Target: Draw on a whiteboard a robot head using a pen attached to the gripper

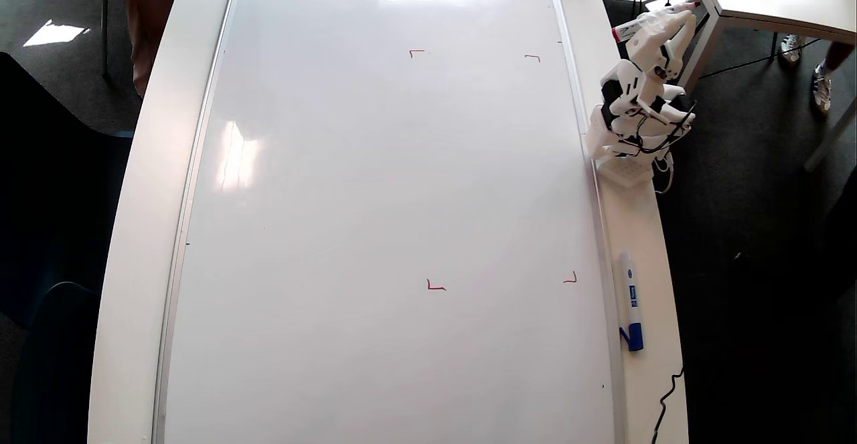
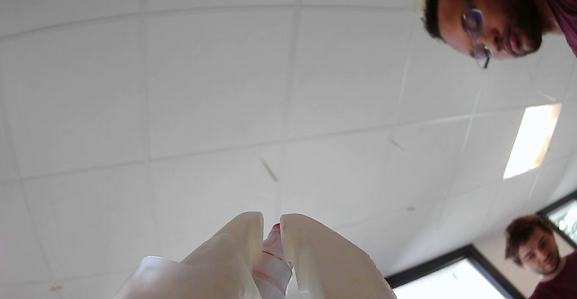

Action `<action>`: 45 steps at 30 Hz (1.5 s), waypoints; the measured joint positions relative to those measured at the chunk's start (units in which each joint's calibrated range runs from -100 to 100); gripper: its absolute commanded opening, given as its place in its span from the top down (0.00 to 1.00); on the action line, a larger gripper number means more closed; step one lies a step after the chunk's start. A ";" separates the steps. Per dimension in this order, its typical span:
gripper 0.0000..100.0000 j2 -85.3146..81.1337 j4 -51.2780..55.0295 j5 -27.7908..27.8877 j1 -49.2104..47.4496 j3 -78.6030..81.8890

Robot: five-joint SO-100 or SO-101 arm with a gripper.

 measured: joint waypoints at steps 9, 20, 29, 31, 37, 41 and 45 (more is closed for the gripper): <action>0.99 0.00 0.00 0.00 0.00 0.00; 0.99 0.17 20.02 -0.11 0.00 -10.23; 0.99 5.42 76.35 -0.16 0.00 -46.23; 0.99 8.39 85.73 -0.11 -0.08 -52.54; 0.99 24.57 109.21 0.11 -0.08 -75.65; 0.99 34.56 118.33 0.85 0.15 -85.98; 0.99 45.57 128.21 1.43 -1.06 -99.95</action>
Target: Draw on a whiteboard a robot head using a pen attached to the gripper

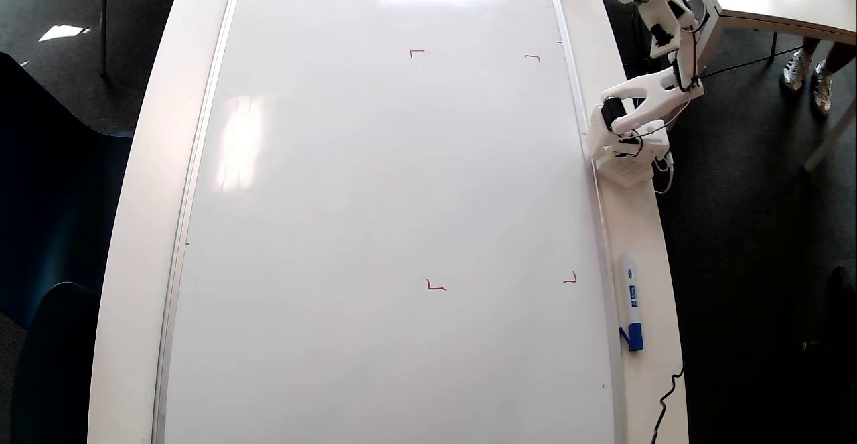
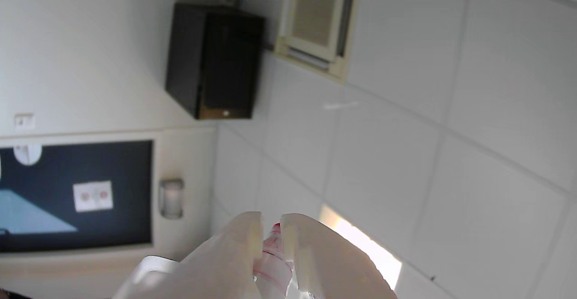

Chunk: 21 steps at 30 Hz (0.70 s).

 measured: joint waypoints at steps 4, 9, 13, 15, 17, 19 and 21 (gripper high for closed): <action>0.99 6.52 5.57 0.00 0.45 -10.23; 0.99 9.57 7.85 3.28 -0.23 -11.69; 0.99 9.83 7.94 14.27 -5.51 -8.04; 0.99 9.66 9.21 20.98 -7.92 -5.12; 0.99 10.00 11.99 29.22 -10.03 -2.47; 0.99 9.66 15.96 34.66 -10.71 -0.46; 0.99 10.00 20.19 41.90 -11.61 1.55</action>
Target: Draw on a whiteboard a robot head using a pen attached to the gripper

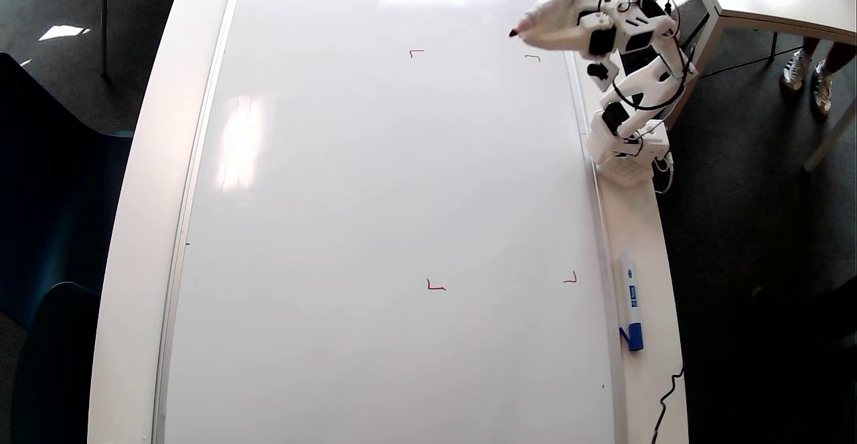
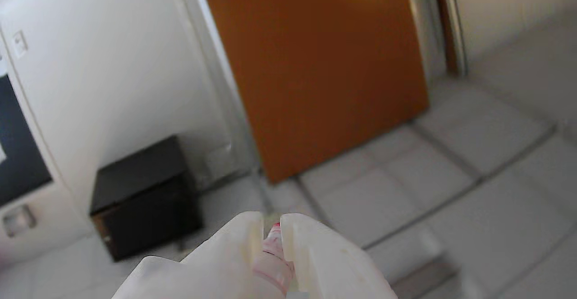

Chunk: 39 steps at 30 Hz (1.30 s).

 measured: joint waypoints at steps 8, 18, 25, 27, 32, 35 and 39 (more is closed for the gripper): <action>0.99 7.96 3.72 16.22 -0.90 4.57; 0.99 29.73 12.75 29.27 -1.06 -6.30; 0.99 36.59 13.60 28.48 -2.41 -13.07; 0.99 37.10 13.60 28.06 -2.11 -13.34; 0.99 37.19 13.85 21.93 -1.51 -12.24; 0.99 37.10 13.94 13.58 -1.81 -12.24; 0.99 37.19 14.78 -5.50 -2.34 -12.24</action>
